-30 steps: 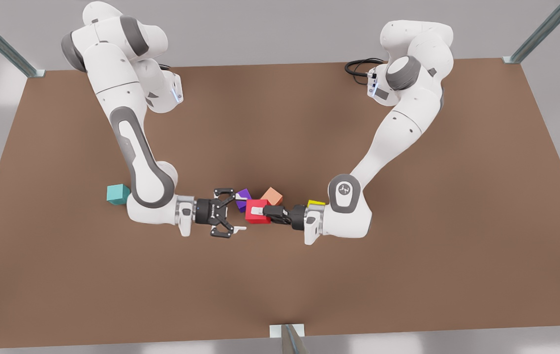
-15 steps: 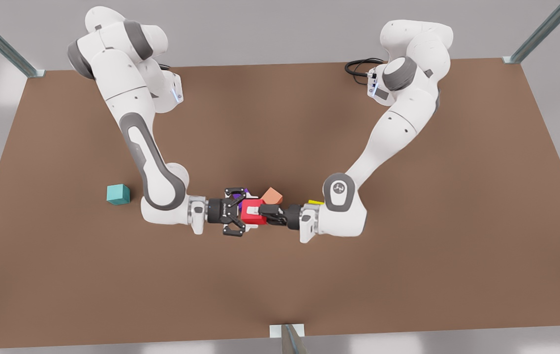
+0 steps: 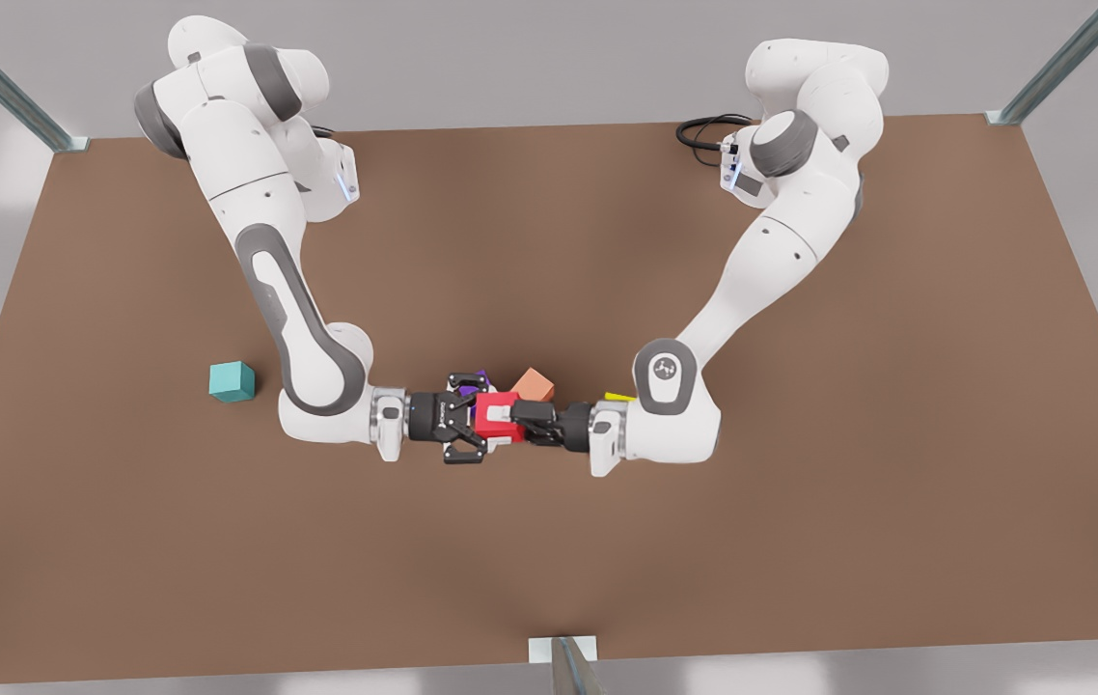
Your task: Pick up red wooden cube and pass to hand red wooden cube and place in blue wooden cube
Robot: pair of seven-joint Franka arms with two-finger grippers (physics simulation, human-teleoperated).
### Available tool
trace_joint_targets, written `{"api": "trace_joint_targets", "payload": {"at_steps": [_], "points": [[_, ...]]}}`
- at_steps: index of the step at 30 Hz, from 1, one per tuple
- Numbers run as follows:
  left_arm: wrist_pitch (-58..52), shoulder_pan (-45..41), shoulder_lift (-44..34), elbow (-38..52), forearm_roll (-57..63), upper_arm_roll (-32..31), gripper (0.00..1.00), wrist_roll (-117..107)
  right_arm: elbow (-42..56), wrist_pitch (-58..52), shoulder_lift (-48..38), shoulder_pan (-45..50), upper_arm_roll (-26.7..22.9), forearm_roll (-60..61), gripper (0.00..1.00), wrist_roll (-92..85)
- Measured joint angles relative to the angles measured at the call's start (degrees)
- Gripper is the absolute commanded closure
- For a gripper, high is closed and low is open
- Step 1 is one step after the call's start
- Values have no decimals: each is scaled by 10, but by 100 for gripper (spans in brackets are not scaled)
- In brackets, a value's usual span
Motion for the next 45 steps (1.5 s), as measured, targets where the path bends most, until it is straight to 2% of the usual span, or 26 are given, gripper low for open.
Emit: {"api": "trace_joint_targets", "payload": {"at_steps": [3, 7, 8, 10, 12, 14, 15, 16, 17, 18, 20, 24, 27, 29, 36, 45], "points": [[-17, 44, -8, -10, 3, -3, 0, 0, 1, 0, 0, -1, 0, -1, 34, -2], [-87, 147, -37, -43, 19, -3, 0, -4, 12, -7, -4, -34, -4, -42, 34, -2], [-125, 173, -51, -35, 70, -3, 0, -15, 24, -9, -3, -48, -6, -85, 34, 2], [-229, 211, -116, -4, 253, -4, 0, -45, 65, -13, 0, -67, -8, -202, 34, 23], [-330, 232, -184, 5, 438, -3, 0, -73, 89, -35, -15, -86, -13, -355, 34, 66], [-412, 256, -227, 3, 558, -2, 0, -99, 92, -60, -46, -97, -18, -527, 34, 133], [-436, 239, -290, -54, 582, 57, 0, -111, 87, -71, -59, -99, -19, -614, 34, 174], [-437, 144, -389, -164, 568, 212, 0, -123, 80, -81, -69, -99, -20, -695, 34, 216], [-437, 68, -449, -229, 549, 332, 0, -129, 70, -90, -79, -99, -21, -769, 34, 259], [-437, 36, -478, -261, 535, 397, 0, -134, 56, -97, -92, -99, -21, -831, 34, 301], [-438, 18, -496, -281, 516, 446, 0, -142, 21, -107, -117, -100, -35, -924, 34, 380], [-458, 12, -502, -276, 500, 462, 0, -157, -133, -62, -191, -142, -51, -1027, 34, 519], [-468, 12, -502, -272, 495, 463, 0, -166, -258, 10, -250, -173, -53, -1055, 34, 605], [-472, 14, -502, -271, 493, 463, 0, -171, -306, 61, -263, -191, -56, -1064, 34, 654], [-481, 26, -500, -271, 482, 463, 0, -183, -400, 183, -279, -197, -90, -1099, 34, 787], [-503, 30, -495, -271, 478, 462, 0, -193, -453, 237, -282, -210, -101, -1114, 34, 892]]}}
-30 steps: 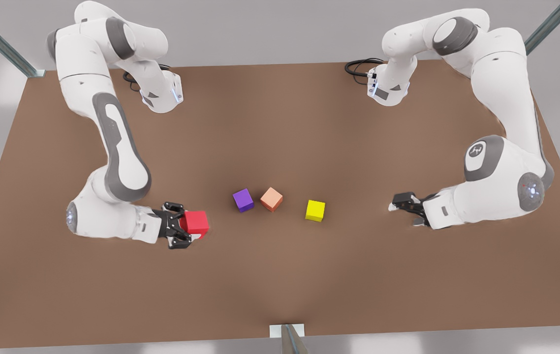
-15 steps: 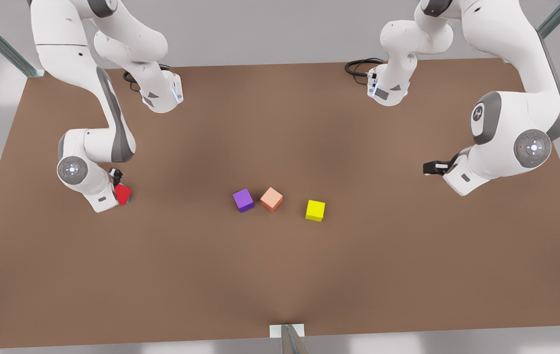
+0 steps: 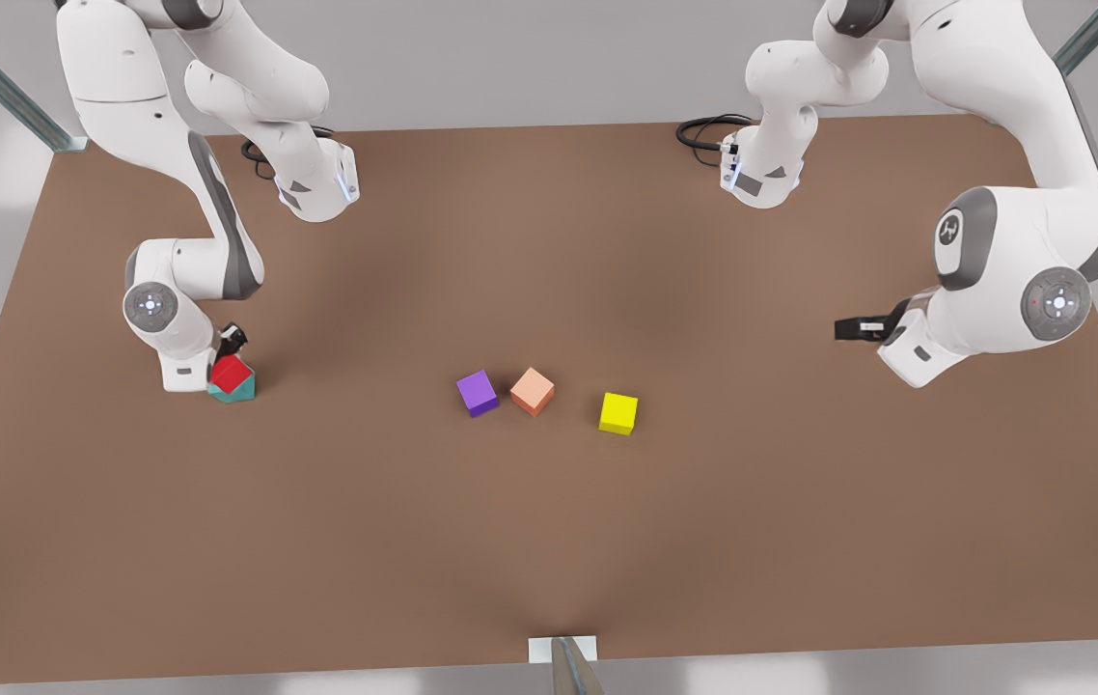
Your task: Pick up red wooden cube and pass to hand red wooden cube and place in blue wooden cube
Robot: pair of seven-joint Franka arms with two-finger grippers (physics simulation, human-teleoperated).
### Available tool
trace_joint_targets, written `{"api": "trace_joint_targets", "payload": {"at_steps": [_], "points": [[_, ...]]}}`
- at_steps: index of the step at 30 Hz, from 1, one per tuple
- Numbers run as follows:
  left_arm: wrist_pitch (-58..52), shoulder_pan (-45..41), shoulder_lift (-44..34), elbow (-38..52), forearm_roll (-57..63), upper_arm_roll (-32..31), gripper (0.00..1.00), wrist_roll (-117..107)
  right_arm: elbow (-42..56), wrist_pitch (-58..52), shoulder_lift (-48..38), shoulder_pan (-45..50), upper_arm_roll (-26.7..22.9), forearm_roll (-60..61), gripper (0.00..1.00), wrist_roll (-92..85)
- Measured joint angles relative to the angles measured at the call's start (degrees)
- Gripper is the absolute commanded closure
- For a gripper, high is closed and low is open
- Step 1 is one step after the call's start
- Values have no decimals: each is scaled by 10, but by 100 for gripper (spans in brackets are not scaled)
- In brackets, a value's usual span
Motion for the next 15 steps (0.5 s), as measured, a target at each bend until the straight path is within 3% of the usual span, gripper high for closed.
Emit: {"api": "trace_joint_targets", "payload": {"at_steps": [10, 12, 15], "points": [[-16, 1, 6, -2, -9, 0, 0, -7, -5, 15, 16, -24, 0, -19, 33, 68], [-17, 1, 7, -2, -9, 0, 0, -8, -5, 17, 19, -27, 0, -22, 0, 80], [-18, 2, 8, -2, -9, 0, 0, -9, -4, 18, 22, -32, 0, -27, 0, 98]]}}
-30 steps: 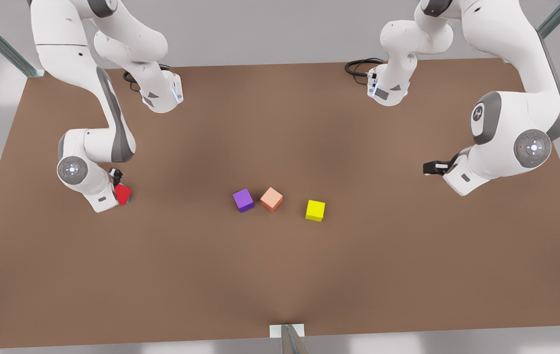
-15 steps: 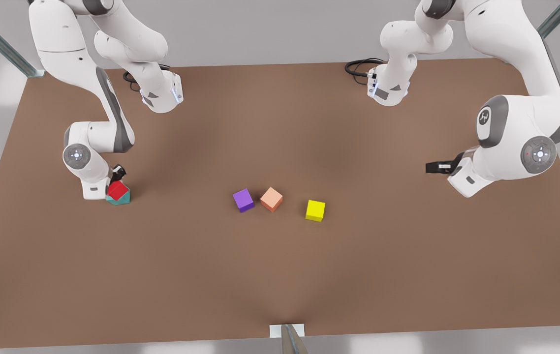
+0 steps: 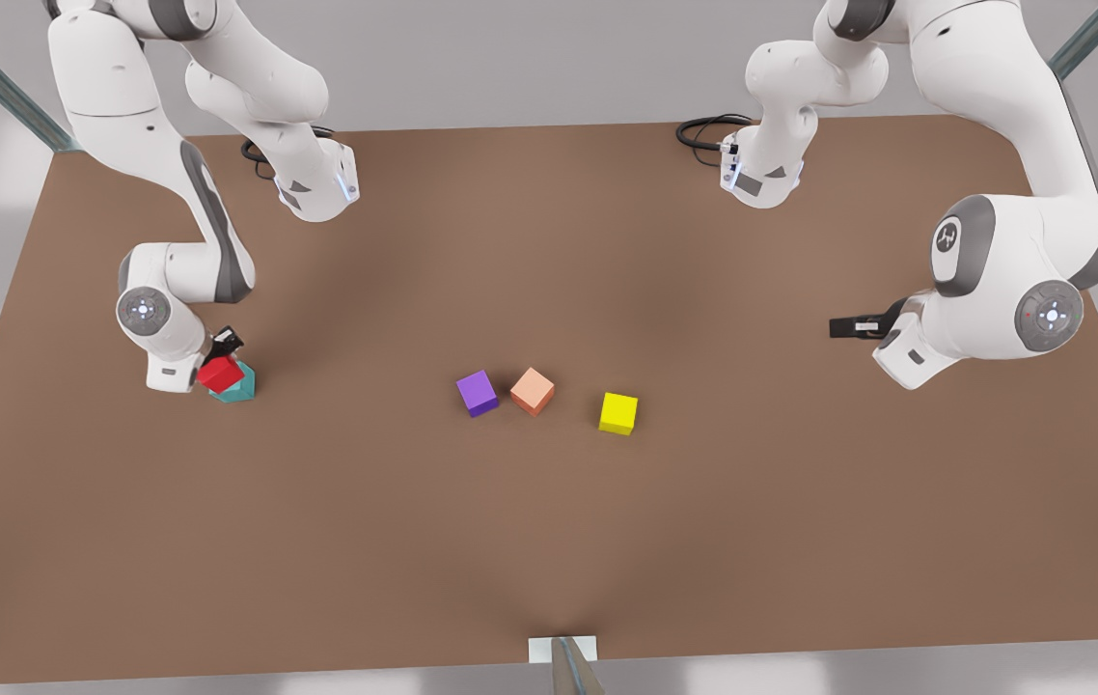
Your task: Pick up red wooden cube and pass to hand red wooden cube and place in blue wooden cube
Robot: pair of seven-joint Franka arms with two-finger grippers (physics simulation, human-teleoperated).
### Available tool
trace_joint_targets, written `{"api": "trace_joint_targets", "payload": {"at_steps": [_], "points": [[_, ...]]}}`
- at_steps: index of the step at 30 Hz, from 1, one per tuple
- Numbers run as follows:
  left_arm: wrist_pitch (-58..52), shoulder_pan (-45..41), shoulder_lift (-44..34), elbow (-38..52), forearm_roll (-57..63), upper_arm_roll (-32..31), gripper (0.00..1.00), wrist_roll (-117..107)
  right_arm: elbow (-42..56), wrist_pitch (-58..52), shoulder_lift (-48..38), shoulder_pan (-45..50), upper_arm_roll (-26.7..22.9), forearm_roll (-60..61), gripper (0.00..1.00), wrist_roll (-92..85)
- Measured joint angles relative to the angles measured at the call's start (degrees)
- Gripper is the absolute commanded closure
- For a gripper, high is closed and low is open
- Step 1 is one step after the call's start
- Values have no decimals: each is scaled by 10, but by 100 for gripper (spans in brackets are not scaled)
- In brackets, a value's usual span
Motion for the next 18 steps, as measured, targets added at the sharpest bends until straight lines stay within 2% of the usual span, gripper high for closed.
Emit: {"api": "trace_joint_targets", "payload": {"at_steps": [14, 18], "points": [[-3, 2, 0, 0, 0, 0, 0, -3, 23, -36, -28, 5, 7, 9, 0, 41], [-3, 2, 0, 0, 1, 0, 0, -3, 94, -108, -43, 29, 9, 71, 0, 48]]}}
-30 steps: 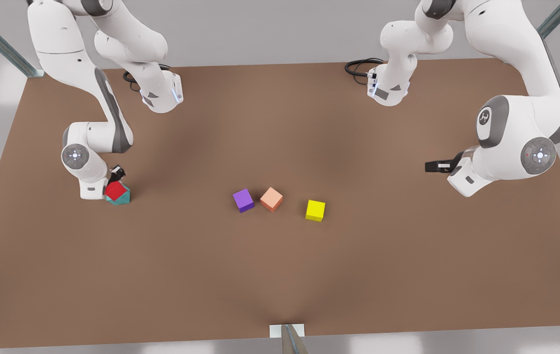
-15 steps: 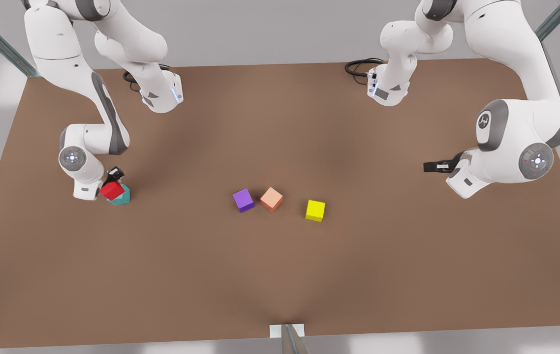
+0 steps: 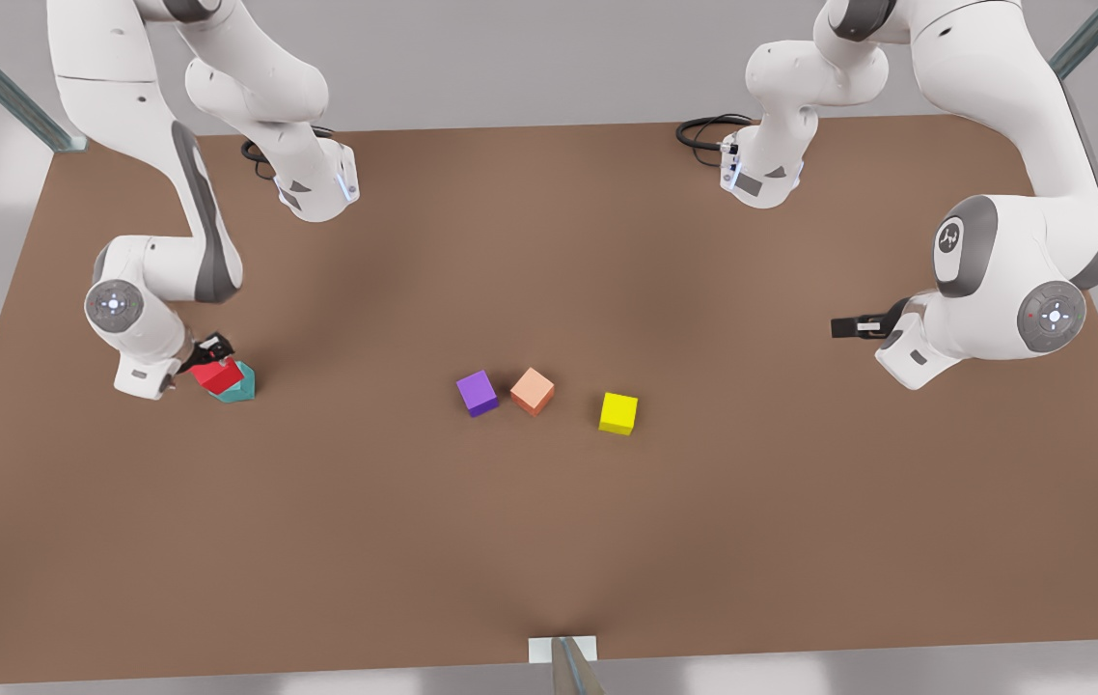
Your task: Pick up red wooden cube and pass to hand red wooden cube and place in blue wooden cube
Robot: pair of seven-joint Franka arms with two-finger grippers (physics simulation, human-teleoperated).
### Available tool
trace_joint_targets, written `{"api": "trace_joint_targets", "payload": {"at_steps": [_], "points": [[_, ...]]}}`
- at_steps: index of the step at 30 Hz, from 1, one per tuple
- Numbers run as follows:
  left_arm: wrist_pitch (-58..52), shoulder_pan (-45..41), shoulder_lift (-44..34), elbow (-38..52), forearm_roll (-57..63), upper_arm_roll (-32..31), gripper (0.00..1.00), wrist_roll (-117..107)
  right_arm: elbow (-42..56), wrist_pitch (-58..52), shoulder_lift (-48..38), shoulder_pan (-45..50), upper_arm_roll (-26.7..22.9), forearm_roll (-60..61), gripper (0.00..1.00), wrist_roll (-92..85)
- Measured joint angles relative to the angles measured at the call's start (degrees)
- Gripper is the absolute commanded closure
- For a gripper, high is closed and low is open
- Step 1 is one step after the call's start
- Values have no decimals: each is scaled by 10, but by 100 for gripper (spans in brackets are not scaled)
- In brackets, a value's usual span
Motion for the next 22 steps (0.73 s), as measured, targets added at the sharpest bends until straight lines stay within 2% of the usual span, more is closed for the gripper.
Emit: {"api": "trace_joint_targets", "payload": {"at_steps": [3, 6, 9, 14, 22], "points": [[0, -1, 0, 0, 0, 0, 0, 0, 85, -79, 9, 29, 0, 63, 0, 8], [0, 0, 0, 0, 1, 0, 0, -1, 236, -158, 61, 48, 0, 110, 0, 45], [-2, -1, -2, 0, 1, -1, 0, -1, 350, -245, 53, 55, 0, 128, 0, 85], [-4, -3, -5, 2, 2, -1, 0, -1, 383, -355, 10, 51, -4, 138, 0, 132], [-5, -3, -4, 3, 2, -2, 0, -2, 399, -445, -39, 49, -6, 140, 0, 181]]}}
